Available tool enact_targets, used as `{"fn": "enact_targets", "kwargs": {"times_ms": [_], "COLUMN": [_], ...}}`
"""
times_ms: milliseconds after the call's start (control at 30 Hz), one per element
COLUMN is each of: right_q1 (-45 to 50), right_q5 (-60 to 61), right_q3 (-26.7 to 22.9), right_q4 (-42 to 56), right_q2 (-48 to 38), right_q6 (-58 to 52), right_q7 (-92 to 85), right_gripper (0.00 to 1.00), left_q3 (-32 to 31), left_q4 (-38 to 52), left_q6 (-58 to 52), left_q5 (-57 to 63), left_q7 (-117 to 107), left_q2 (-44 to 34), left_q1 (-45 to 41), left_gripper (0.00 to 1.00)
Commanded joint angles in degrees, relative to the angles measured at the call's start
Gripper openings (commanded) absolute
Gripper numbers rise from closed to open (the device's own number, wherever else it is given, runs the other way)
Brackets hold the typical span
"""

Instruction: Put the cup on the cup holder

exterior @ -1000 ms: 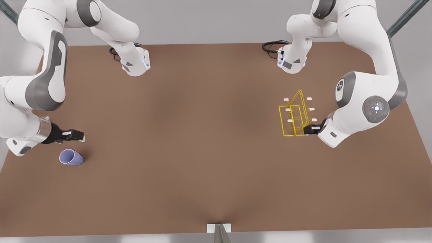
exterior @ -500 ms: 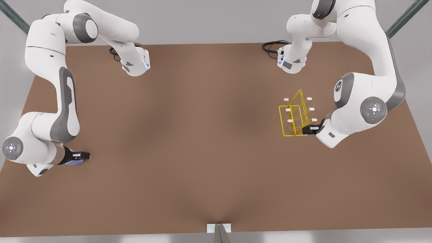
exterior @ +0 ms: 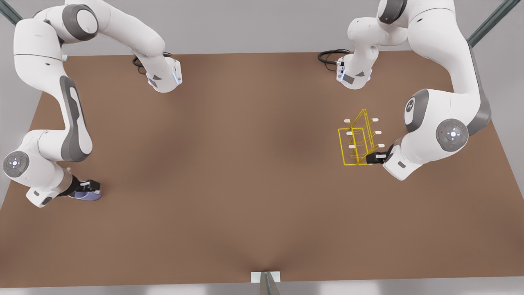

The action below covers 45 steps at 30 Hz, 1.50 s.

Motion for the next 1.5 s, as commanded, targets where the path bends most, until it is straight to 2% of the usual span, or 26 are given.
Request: {"fn": "enact_targets", "kwargs": {"times_ms": [0,100,167,233,400,500,867,1000,1167,1267,1467], "right_q1": [-0.85,-0.94,-5.07,-6.83,-7.45,-10.0,-11.23,-17.12,-18.34,-22.74,-23.71], "right_q5": [-2.16,-2.25,-2.33,-2.42,-2.6,-2.42,-2.86,-2.77,-4.62,-5.5,-6.46], "right_q3": [0.32,0.32,3.04,3.22,3.66,6.56,6.56,12.88,13.24,16.31,16.58], "right_q4": [-0.15,-1.03,-4.45,-6.65,-6.56,-8.5,-10.96,-14.12,-14.3,-16.14,-17.64], "right_q2": [0.17,0.44,-0.27,-0.79,0.79,0.43,2.11,1.75,1.58,1.14,1.14], "right_q6": [2.33,3.2,5.49,7.77,11.91,11.99,13.93,13.23,12.17,12.35,13.05], "right_q7": [-7.66,-7.49,-7.49,-7.49,-7.13,-6.87,-6.69,-5.11,-5.2,-5.2,-5.11], "right_gripper": [1.0,1.0,1.0,1.0,1.0,1.0,1.0,1.0,1.0,1.0,1.0], "left_q3": [-0.01,-0.01,-0.01,-0.01,-0.01,-0.01,-0.01,-0.01,-0.1,-0.1,-0.1], "left_q4": [0.03,0.03,0.03,0.03,0.03,0.03,-0.06,-0.15,-0.15,-0.15,-0.24], "left_q6": [-0.04,-0.04,0.05,-0.04,-0.04,-0.04,-0.12,-0.21,-0.21,-0.21,-0.21], "left_q5": [0.04,0.04,0.04,0.04,0.04,0.04,0.04,0.04,0.04,0.04,0.04], "left_q7": [-0.16,-0.16,-0.16,-0.16,-0.07,-0.16,-0.07,-0.07,0.02,0.02,0.02], "left_q2": [-0.07,-0.07,-0.07,-0.07,-0.07,-0.07,-0.07,-0.07,0.02,0.02,0.02], "left_q1": [0.0,0.0,0.0,0.0,0.0,-0.09,-0.44,-0.44,-0.44,-0.44,-0.44], "left_gripper": [1.0,1.0,1.0,1.0,1.0,1.0,1.0,1.0,1.0,1.0,1.0]}}
